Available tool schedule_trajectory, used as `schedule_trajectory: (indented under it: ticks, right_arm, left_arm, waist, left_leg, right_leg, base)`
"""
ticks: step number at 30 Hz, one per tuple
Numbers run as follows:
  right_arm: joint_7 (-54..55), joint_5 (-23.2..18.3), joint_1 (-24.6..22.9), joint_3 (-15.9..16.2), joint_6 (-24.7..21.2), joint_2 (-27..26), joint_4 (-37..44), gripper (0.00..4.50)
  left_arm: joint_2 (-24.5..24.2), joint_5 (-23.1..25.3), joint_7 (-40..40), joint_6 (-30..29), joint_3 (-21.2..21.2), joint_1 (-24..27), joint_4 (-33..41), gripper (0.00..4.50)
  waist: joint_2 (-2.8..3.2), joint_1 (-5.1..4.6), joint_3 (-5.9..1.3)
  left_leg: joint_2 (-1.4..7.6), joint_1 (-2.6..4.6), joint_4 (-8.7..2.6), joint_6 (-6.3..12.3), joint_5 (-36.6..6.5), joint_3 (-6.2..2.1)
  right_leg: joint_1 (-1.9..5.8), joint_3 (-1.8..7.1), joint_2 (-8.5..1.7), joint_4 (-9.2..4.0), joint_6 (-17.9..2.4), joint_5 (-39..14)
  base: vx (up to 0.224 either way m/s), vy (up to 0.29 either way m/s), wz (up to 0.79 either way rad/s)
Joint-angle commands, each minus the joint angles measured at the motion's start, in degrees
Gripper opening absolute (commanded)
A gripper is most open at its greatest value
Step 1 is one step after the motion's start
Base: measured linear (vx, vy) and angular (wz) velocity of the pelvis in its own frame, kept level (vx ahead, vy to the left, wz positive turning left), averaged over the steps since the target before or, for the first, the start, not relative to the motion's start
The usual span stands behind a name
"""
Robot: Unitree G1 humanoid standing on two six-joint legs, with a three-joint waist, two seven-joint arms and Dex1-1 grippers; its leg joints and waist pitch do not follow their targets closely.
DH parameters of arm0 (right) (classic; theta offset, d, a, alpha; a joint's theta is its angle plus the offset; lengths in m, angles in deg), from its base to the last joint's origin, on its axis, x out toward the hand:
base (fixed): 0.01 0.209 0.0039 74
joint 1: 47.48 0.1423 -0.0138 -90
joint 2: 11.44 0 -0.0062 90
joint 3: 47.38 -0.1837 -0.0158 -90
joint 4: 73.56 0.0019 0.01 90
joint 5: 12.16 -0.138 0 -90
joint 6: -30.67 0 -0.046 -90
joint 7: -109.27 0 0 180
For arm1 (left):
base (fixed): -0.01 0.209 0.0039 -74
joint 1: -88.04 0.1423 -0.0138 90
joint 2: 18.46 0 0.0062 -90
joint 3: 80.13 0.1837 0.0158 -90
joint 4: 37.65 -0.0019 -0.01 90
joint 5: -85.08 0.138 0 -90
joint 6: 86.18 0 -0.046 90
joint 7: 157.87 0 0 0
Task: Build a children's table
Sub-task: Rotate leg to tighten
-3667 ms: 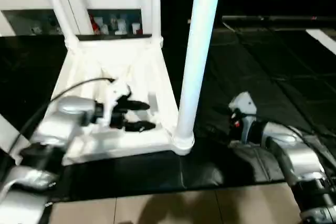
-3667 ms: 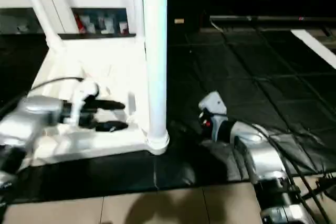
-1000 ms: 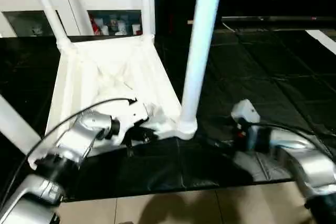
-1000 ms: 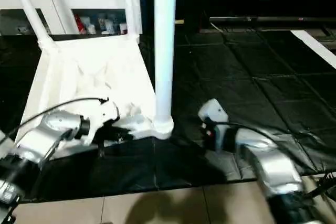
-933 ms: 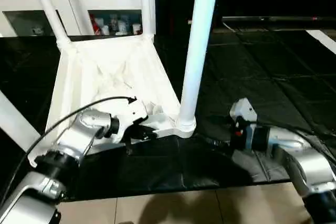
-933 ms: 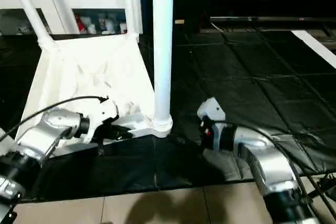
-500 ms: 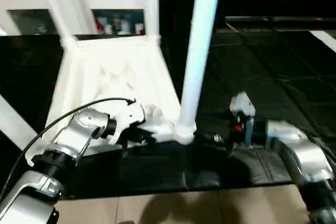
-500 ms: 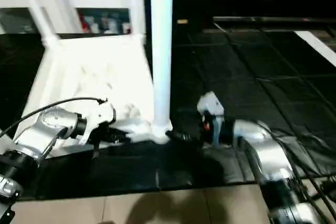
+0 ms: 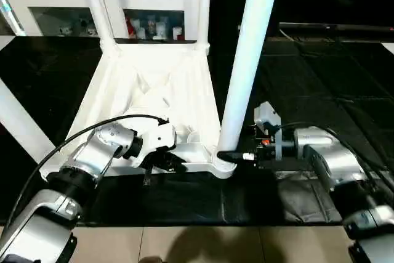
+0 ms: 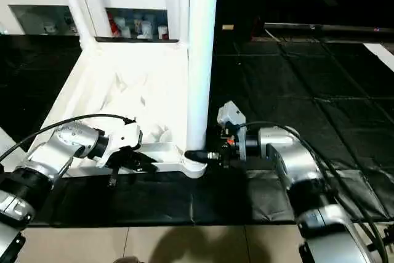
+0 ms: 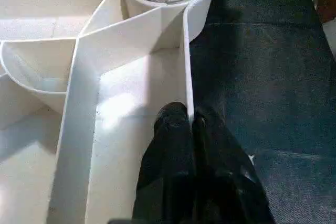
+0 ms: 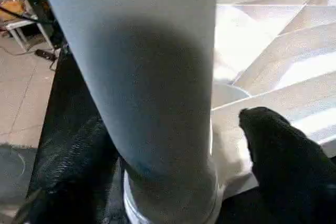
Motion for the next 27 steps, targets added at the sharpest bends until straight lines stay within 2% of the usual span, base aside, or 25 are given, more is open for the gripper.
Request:
schedule_trajectory:
  ticks: [1,2,5,6,9,16,21,23,24,26,27]
  right_arm:
    - [-1.53,0.71,1.26,0.29,1.05,-0.05,-1.6,3.47]
    - [-1.77,0.83,1.45,0.37,1.25,-0.08,-1.99,3.26]
    - [-2.4,1.19,1.9,0.78,1.51,-0.11,-3.02,3.09]
    - [-2.67,1.25,2.05,0.91,1.54,-0.13,-3.4,2.93]
    - [-3.51,1.74,2.64,0.76,2.43,-0.48,-5.11,2.66]
    - [-4.46,2.07,2.88,0.6,2.69,-0.75,-6.06,2.13]
    - [-5.14,2.15,2.7,0.44,2.42,-1.11,-6.23,2.03]
    - [-5.07,1.88,2.04,0.28,1.99,-1.24,-5.66,2.02]
    - [-5.07,1.88,2.04,0.28,1.99,-1.24,-5.66,2.01]
    - [-3.78,1.01,1.35,-0.66,0.68,-1.79,-5.14,2.0]
    - [1.77,2.78,-0.13,-1.07,0.84,-2.88,-4.89,2.0]
  left_arm:
    - [0.67,1.82,-2.74,1.51,2.38,-0.97,-0.46,0.0]
    - [0.72,1.89,-2.77,1.65,2.36,-1.07,-0.72,0.0]
    - [0.76,2.07,-3.0,1.94,2.38,-1.27,-1.28,0.0]
    - [0.79,2.22,-3.05,2.05,2.41,-1.37,-1.53,0.0]
    - [1.02,2.74,-3.22,2.62,2.26,-1.73,-2.61,0.0]
    - [1.35,2.97,-3.15,2.53,2.12,-2.14,-3.45,0.0]
    - [1.88,2.71,-2.64,1.09,1.57,-2.48,-4.05,0.0]
    - [2.35,2.56,-2.01,-0.48,1.18,-2.82,-4.4,0.0]
    - [2.35,2.56,-2.01,-0.48,1.18,-2.82,-4.4,0.0]
    - [3.27,1.95,-1.41,-2.39,0.57,-3.32,-4.8,0.0]
    - [6.17,1.43,2.12,-5.9,-0.62,-4.97,-6.13,0.0]
  waist:
    - [0.01,-0.45,-4.25]
    - [0.07,-0.48,-4.23]
    - [0.02,-0.49,-4.18]
    - [0.21,-0.45,-4.16]
    - [0.18,-0.51,-4.04]
    - [0.09,-0.52,-4.06]
    - [0.11,-0.54,-4.01]
    - [0.49,-0.51,-4.02]
    - [0.4,-0.53,-4.03]
    - [0.36,-0.57,-3.97]
    - [0.55,-0.53,-3.88]
  left_leg:
    - [1.69,0.19,-3.56,1.95,-8.96,-0.2]
    - [1.68,0.19,-3.55,2.03,-9.15,-0.22]
    - [1.68,0.16,-3.56,1.99,-9.44,-0.23]
    - [1.71,0.2,-3.58,1.91,-9.55,-0.26]
    - [1.72,0.37,-3.61,1.65,-10.82,-0.21]
    - [1.76,0.3,-3.64,1.67,-10.83,-0.29]
    - [1.8,0.35,-3.7,1.69,-11.13,-0.31]
    - [1.81,0.43,-3.7,1.54,-11.43,-0.33]
    - [1.81,0.44,-3.7,1.55,-11.53,-0.31]
    - [1.79,0.48,-3.73,1.54,-11.83,-0.26]
    - [1.78,0.56,-3.75,1.32,-12.23,-0.23]
  right_leg:
    - [3.37,3.27,-4.21,-3.84,-10.91,-11.63]
    - [3.36,3.23,-4.22,-3.9,-10.89,-12.01]
    - [3.35,3.22,-4.22,-3.97,-10.68,-13.0]
    - [3.3,3.22,-4.22,-3.98,-10.63,-13.14]
    - [3.14,3.21,-4.24,-4.31,-10.51,-14.85]
    - [3.22,3.2,-4.29,-4.25,-10.35,-15.28]
    - [3.14,3.2,-4.24,-4.29,-10.28,-15.84]
    - [3.12,3.21,-4.26,-4.31,-10.48,-15.75]
    - [3.13,3.2,-4.26,-4.39,-10.5,-15.73]
    - [3.14,3.21,-4.2,-4.44,-10.63,-15.88]
    - [2.99,3.22,-4.19,-4.61,-10.54,-16.51]
  base:
    - [0.0,0.0,0.0]
    - [0.0,0.0,0.0]
    - [0.0,0.0,0.0]
    - [0.0,0.0,0.0]
    - [0.0,0.0,0.0]
    - [0.0,0.0,0.0]
    - [0.0,0.0,0.0]
    - [0.0,0.0,0.0]
    - [0.0,0.0,0.0]
    - [0.0,0.0,0.0]
    - [0.0,0.0,0.0]
